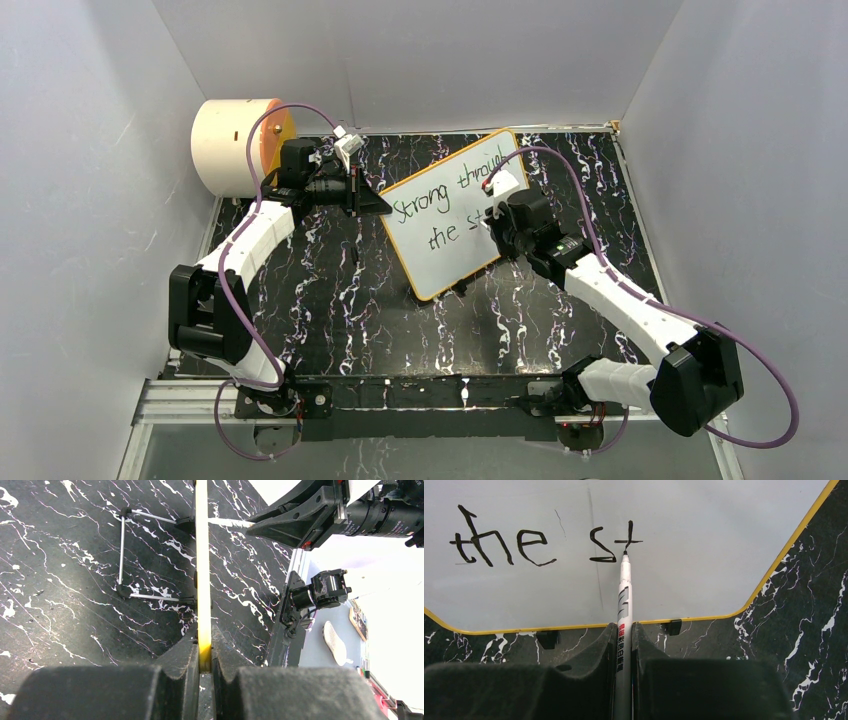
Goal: Write a sentence on the whiteboard
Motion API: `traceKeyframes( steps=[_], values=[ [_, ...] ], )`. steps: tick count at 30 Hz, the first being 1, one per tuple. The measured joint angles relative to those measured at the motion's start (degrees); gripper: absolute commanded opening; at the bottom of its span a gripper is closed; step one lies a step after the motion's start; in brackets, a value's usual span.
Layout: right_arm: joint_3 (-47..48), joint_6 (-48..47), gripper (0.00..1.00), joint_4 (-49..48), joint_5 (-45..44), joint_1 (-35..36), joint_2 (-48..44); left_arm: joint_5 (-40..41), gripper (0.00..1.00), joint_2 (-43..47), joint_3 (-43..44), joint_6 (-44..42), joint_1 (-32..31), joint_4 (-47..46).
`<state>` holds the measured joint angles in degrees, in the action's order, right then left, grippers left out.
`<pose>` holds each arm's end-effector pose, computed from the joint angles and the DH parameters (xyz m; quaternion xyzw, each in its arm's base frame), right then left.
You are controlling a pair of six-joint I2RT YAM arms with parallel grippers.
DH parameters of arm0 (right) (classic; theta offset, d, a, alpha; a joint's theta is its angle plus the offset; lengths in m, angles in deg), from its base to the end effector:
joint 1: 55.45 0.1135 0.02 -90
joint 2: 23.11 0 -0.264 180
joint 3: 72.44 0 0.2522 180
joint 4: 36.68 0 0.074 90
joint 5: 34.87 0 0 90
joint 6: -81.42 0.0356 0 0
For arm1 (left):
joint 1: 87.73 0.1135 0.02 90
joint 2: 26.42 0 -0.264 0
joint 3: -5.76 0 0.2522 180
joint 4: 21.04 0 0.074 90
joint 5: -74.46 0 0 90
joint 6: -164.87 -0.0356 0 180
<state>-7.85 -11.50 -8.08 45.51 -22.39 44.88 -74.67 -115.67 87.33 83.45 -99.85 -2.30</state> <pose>0.2256 0.1398 0.2855 -0.2305 0.8415 0.0548 0.4856 0.3349 -0.1032 0.3027 0.2826 0.7309 -0.4949 0.3754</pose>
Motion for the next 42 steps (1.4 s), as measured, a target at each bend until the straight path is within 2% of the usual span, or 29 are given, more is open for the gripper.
traceKeyframes(
  steps=[42],
  values=[
    [1.55, -0.07, 0.00, 0.68, 0.85, -0.04, 0.76, -0.02, 0.00, 0.00, 0.00, 0.00, 0.00, 0.00]
  ],
)
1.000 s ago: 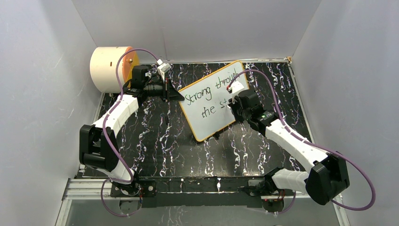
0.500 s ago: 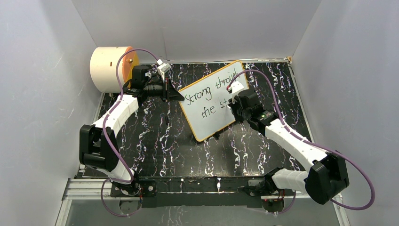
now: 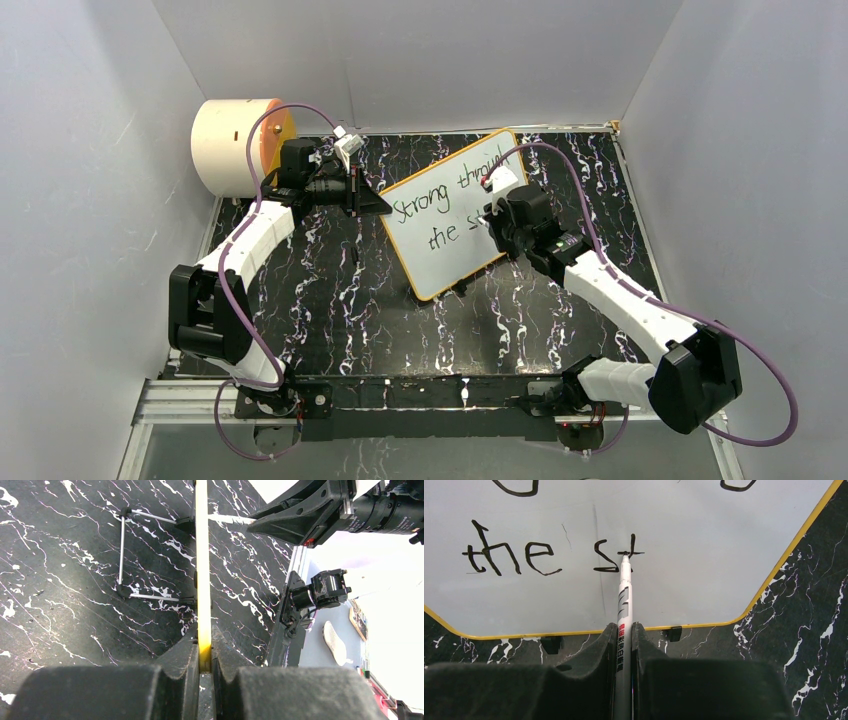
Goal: Write a sentence on the whiteboard
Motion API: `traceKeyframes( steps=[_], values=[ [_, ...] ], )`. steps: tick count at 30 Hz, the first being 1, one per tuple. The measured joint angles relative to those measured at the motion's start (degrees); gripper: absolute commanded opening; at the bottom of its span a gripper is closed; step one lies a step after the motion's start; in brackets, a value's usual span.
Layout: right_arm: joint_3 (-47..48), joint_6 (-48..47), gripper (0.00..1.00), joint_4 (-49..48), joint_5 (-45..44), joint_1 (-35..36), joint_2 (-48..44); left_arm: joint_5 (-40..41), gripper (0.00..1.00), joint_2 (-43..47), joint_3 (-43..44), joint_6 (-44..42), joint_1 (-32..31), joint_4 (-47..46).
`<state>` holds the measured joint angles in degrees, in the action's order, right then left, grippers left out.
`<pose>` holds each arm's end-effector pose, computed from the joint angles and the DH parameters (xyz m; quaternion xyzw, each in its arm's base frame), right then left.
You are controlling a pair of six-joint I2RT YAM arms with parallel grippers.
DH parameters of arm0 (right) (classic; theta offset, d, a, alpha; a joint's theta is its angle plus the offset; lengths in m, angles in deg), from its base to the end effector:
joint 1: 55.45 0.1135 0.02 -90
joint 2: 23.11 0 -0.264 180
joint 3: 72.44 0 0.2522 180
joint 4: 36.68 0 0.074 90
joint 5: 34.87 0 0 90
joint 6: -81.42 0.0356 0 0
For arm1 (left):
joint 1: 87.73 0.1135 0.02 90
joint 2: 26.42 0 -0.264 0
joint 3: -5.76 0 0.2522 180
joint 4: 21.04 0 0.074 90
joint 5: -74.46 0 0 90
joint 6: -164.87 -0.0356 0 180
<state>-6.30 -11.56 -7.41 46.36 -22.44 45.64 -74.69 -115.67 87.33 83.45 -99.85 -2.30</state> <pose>0.2285 0.1420 0.2904 -0.2339 0.8404 0.0609 0.4851 0.3349 -0.1032 0.3027 0.2827 0.7309 -0.4950 0.3753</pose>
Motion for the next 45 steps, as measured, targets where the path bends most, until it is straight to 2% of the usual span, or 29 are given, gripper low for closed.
traceKeyframes(
  steps=[45],
  values=[
    [-1.55, 0.24, 0.00, 1.09, -1.79, -0.17, 0.22, 0.02, 0.00, 0.00, 0.00, 0.07, 0.00, 0.02]
  ],
)
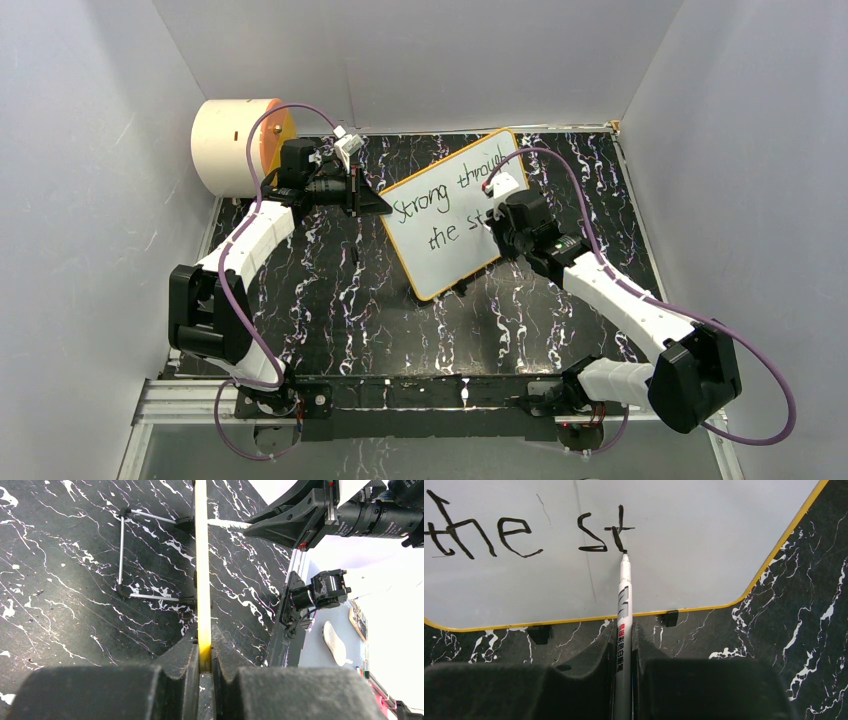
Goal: Write a sentence on the whiteboard
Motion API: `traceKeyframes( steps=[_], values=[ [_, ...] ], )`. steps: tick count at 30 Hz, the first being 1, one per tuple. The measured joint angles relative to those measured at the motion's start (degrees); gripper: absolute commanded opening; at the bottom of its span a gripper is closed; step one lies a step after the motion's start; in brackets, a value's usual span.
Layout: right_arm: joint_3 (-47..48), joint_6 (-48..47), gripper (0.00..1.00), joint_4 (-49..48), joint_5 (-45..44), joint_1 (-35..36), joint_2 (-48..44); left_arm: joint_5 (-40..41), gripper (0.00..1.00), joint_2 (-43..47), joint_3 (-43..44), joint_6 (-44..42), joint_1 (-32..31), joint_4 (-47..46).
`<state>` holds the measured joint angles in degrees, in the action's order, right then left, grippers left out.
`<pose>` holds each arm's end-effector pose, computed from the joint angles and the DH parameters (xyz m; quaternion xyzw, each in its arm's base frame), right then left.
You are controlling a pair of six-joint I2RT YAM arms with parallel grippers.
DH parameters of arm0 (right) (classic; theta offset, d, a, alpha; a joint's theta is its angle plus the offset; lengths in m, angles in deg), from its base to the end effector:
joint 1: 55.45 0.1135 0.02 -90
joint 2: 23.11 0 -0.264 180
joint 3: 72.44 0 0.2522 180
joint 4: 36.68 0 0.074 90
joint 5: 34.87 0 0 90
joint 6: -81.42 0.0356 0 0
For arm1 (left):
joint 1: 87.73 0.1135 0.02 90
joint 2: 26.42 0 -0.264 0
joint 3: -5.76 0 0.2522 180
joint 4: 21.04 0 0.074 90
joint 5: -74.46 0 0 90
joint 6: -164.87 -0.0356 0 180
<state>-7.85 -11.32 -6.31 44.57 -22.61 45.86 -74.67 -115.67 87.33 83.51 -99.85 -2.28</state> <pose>0.2273 0.1389 0.2785 -0.2289 0.8531 0.0412 0.4670 0.3349 -0.1032 0.3027 0.2822 0.7312 -0.4951 0.3750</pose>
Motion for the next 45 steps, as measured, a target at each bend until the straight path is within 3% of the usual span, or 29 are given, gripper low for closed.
traceKeyframes(
  steps=[45],
  values=[
    [0.07, -0.17, 0.00, -4.74, 0.26, -3.21, -0.48, -0.04, 0.00, 0.00, 0.00, -0.07, 0.00, -0.02]
  ],
)
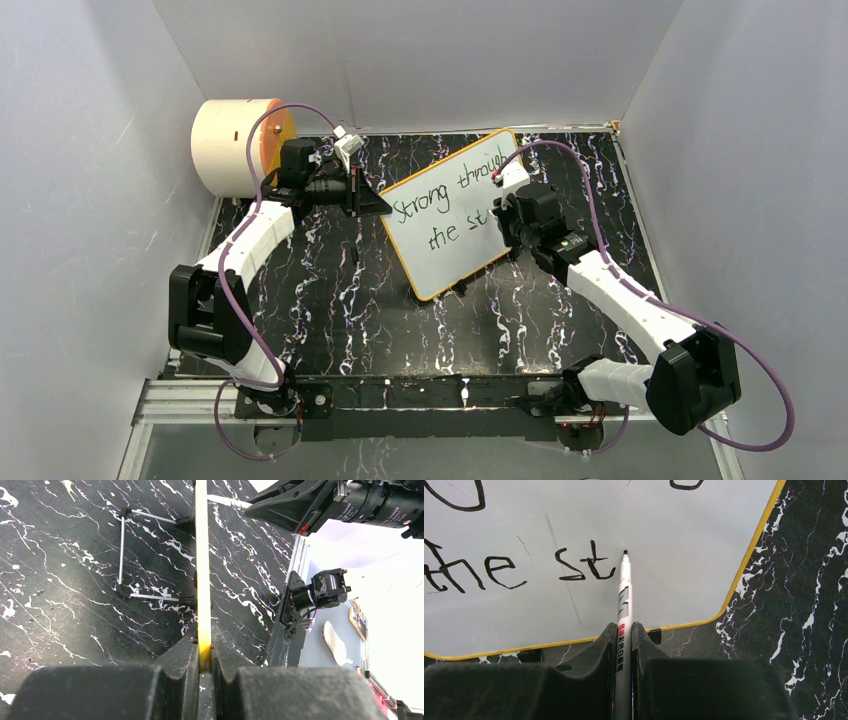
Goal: Write a sentence on the whiteboard
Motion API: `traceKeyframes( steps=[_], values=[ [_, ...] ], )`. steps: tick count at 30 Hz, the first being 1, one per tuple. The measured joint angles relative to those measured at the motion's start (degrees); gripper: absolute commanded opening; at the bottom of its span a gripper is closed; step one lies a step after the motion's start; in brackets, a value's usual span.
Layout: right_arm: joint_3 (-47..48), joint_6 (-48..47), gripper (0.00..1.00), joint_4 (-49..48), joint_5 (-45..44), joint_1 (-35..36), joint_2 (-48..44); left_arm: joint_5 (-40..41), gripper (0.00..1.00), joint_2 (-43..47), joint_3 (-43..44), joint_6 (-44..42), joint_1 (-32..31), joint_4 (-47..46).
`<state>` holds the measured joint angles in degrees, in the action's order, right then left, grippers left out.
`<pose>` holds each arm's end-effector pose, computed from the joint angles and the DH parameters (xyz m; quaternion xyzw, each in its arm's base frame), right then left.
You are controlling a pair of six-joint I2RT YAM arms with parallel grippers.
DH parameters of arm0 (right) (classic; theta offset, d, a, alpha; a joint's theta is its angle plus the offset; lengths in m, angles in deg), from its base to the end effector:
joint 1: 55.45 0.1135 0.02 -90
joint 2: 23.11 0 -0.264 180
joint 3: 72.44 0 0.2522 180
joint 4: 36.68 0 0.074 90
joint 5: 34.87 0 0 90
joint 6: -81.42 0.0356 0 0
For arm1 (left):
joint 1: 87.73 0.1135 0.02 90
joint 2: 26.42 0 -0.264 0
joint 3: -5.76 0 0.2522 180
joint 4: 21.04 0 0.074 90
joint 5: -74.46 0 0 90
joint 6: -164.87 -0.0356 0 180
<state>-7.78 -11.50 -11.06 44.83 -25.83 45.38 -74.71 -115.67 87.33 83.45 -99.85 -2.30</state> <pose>0.2377 0.1278 0.2887 -0.1975 0.8384 0.0405 0.5064 0.3349 -0.1032 0.3027 0.2828 0.7308 -0.4951 0.3753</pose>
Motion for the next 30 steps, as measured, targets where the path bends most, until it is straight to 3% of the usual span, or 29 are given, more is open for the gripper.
traceKeyframes(
  steps=[30],
  values=[
    [0.31, 0.02, 0.00, 1.97, 1.81, -0.37, 0.61, 0.00, 0.00, 0.00, 0.00, 0.20, 0.00, 0.02]
  ],
)
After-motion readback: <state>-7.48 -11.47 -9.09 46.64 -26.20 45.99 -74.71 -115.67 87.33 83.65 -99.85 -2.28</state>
